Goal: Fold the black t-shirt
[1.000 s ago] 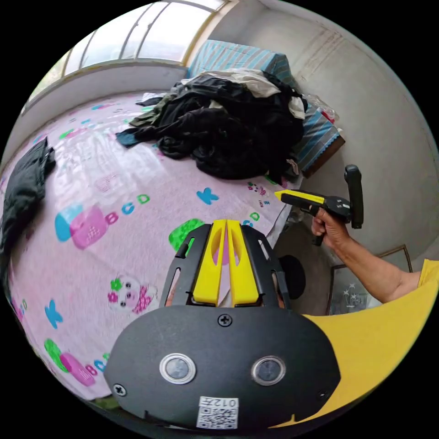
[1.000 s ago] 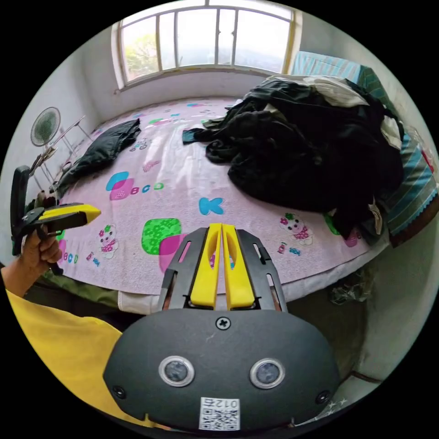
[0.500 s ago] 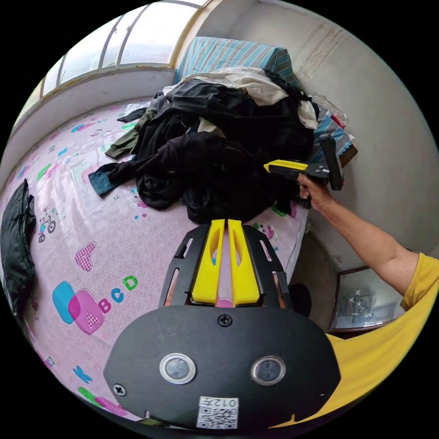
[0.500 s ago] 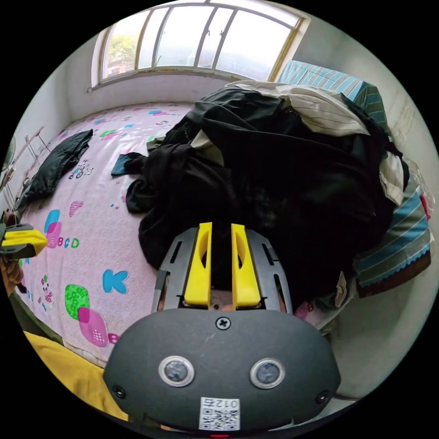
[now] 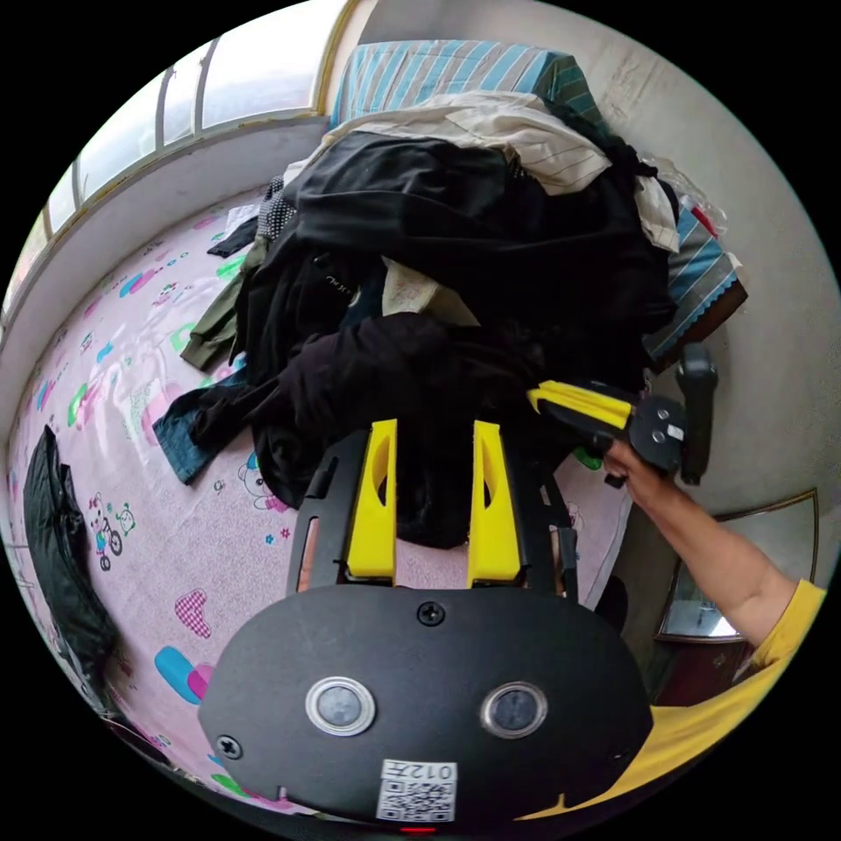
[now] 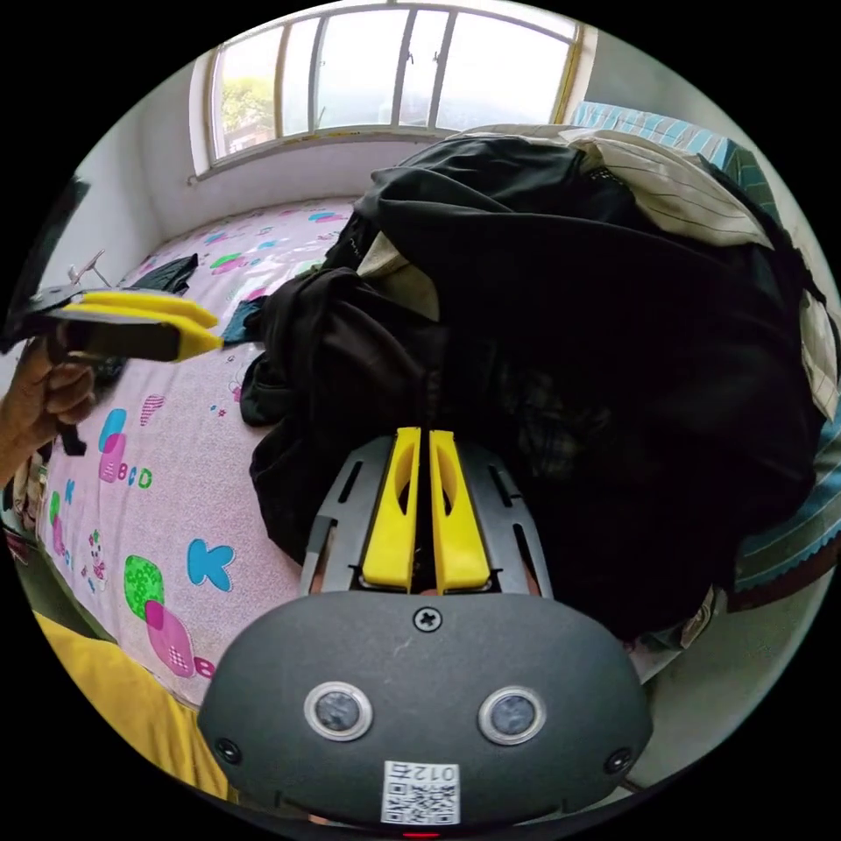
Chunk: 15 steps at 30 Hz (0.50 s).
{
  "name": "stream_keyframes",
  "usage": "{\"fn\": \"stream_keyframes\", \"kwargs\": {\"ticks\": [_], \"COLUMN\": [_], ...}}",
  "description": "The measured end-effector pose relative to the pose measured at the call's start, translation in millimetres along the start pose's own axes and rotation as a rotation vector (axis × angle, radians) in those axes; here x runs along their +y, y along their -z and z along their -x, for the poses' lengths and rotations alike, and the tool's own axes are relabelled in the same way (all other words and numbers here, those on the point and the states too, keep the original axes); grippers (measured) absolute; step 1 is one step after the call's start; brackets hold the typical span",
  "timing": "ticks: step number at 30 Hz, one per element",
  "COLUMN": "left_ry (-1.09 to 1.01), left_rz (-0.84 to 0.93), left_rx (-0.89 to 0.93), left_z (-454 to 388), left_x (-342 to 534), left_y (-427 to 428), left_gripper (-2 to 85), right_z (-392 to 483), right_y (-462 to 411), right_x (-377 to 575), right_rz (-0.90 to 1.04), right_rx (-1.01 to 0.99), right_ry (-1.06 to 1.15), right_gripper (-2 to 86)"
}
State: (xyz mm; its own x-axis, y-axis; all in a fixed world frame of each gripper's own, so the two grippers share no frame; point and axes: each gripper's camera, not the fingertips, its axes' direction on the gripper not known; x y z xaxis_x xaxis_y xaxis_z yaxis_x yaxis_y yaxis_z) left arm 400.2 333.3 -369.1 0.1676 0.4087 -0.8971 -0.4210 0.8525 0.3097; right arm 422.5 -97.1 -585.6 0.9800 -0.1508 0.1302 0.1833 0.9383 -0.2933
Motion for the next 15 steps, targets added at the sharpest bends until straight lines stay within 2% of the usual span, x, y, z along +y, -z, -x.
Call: {"fn": "stream_keyframes", "kwargs": {"ticks": [5, 8, 15], "left_ry": [0.004, 0.010, 0.086], "left_rz": [0.091, 0.154, 0.156], "left_rx": [-0.086, -0.175, -0.037], "left_z": [5.7, 17.9, 75.0], "left_x": [-51.6, -62.2, -21.6], "left_y": [-65.3, -83.2, -58.3], "left_gripper": [10.8, 6.8, 0.7], "right_z": [-26.0, -37.1, -53.0], "right_y": [51.4, 83.6, 144.0], "right_x": [10.7, 20.3, 42.0], "right_rz": [-0.025, -0.019, -0.008], "right_rx": [-0.259, -0.366, -0.613], "right_ry": [-0.009, 0.017, 0.005], "right_gripper": [1.0, 0.9, 0.8]}}
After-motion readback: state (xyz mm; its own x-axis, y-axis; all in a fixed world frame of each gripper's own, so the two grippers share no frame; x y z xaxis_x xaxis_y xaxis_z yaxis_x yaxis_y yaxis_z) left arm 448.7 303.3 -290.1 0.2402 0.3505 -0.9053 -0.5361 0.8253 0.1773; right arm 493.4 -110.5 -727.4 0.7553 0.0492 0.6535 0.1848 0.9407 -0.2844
